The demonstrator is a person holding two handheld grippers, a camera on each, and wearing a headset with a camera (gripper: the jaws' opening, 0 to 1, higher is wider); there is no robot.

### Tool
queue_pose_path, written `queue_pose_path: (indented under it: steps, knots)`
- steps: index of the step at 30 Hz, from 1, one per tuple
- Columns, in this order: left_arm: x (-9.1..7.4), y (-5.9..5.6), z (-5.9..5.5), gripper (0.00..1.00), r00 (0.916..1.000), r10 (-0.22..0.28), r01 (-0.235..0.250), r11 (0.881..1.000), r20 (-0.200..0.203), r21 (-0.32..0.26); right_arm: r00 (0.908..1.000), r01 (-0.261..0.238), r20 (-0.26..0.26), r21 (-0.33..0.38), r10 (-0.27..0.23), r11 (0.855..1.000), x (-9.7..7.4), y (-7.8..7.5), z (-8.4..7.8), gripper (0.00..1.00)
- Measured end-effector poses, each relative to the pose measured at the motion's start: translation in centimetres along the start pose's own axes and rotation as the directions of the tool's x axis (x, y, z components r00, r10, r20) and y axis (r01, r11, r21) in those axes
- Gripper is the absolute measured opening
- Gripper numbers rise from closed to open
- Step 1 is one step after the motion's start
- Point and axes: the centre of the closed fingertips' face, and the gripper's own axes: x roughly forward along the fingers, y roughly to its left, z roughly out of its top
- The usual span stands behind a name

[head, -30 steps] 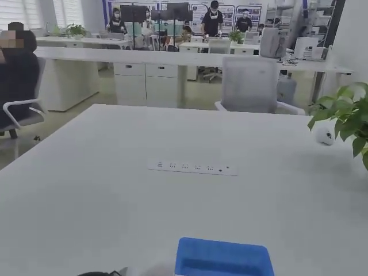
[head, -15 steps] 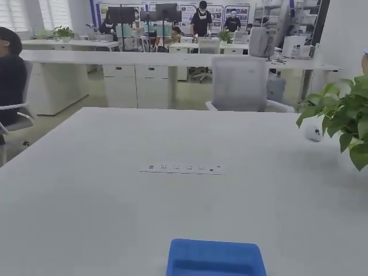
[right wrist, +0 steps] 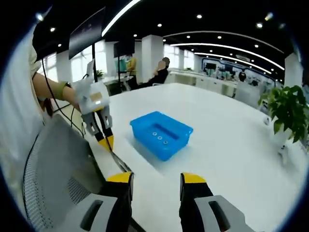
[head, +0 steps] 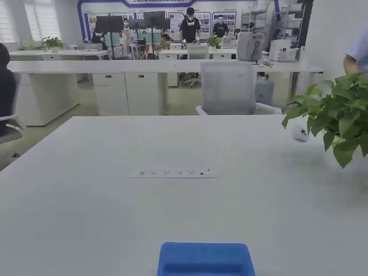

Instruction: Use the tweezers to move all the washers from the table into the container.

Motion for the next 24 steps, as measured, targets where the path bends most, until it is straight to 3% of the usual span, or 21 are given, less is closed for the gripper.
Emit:
queue_pose_path:
  steps: [8, 11, 13, 15, 17, 18, 19, 20, 21, 23, 24]
  knots:
    - [-0.3, 0.2, -0.3, 0.0, 0.9992, 0.014, -0.014, 1.0, -0.037, -0.004, 0.9996, 0.005, 0.028, -0.002, -0.005, 1.0, 0.0, -0.2, 0.4, 0.35]
    - [-0.6, 0.0, -0.1, 0.0, 0.9994, 0.032, -0.033, 0.998, -0.011, -0.058, 0.9988, -0.005, 0.048, 0.02, 0.004, 1.0, -0.1, -0.1, 0.5, 0.37]
    - [-1.1, -0.1, -0.1, 0.05, 0.9982, 0.058, -0.056, 0.994, 0.014, -0.098, 0.9981, -0.008, 0.061, 0.034, 0.005, 0.999, -0.2, -0.2, 0.6, 0.38]
    - [-2.0, -0.2, -0.1, 0.1, 0.9944, 0.096, -0.088, 0.983, 0.044, -0.162, 0.9975, -0.01, 0.071, 0.055, 0.006, 0.998, -0.3, -0.3, 0.6, 0.38]
    - [-3.1, -0.3, 0.3, 0.13, 0.9811, 0.155, -0.126, 0.965, 0.115, -0.231, 0.9967, -0.011, 0.082, 0.066, 0.006, 0.998, -0.3, -0.4, 0.7, 0.4]
    - [-3.8, -0.4, 0.2, 0.16, 0.972, 0.183, -0.135, 0.948, 0.147, -0.289, 0.9962, -0.011, 0.087, 0.073, 0.004, 0.997, -0.3, -0.4, 0.8, 0.41]
    - [-4.1, -0.3, 0.2, 0.18, 0.9664, 0.202, -0.145, 0.938, 0.159, -0.316, 0.9959, -0.013, 0.09, 0.075, 0.006, 0.997, -0.3, -0.5, 0.8, 0.41]
    - [-5.0, -0.2, 0.2, 0.22, 0.9472, 0.251, -0.162, 0.912, 0.2, -0.376, 0.9957, -0.014, 0.092, 0.076, 0.007, 0.997, -0.3, -0.5, 0.8, 0.43]
    - [-5.5, -0.3, 0.2, 0.23, 0.9354, 0.27, -0.157, 0.896, 0.229, -0.416, 0.9954, -0.015, 0.096, 0.078, 0.008, 0.997, -0.2, -0.4, 0.9, 0.43]
    - [-6.9, -0.2, -0.2, 0.26, 0.8983, 0.338, -0.155, 0.841, 0.281, -0.518, 0.9949, -0.015, 0.1, 0.08, 0.007, 0.997, -0.2, -0.5, 1.0, 0.45]
    - [-7.8, -0.1, -0.3, 0.26, 0.869, 0.382, -0.154, 0.812, 0.314, -0.563, 0.9944, -0.012, 0.106, 0.082, 0.004, 0.997, -0.2, -0.6, 1.1, 0.46]
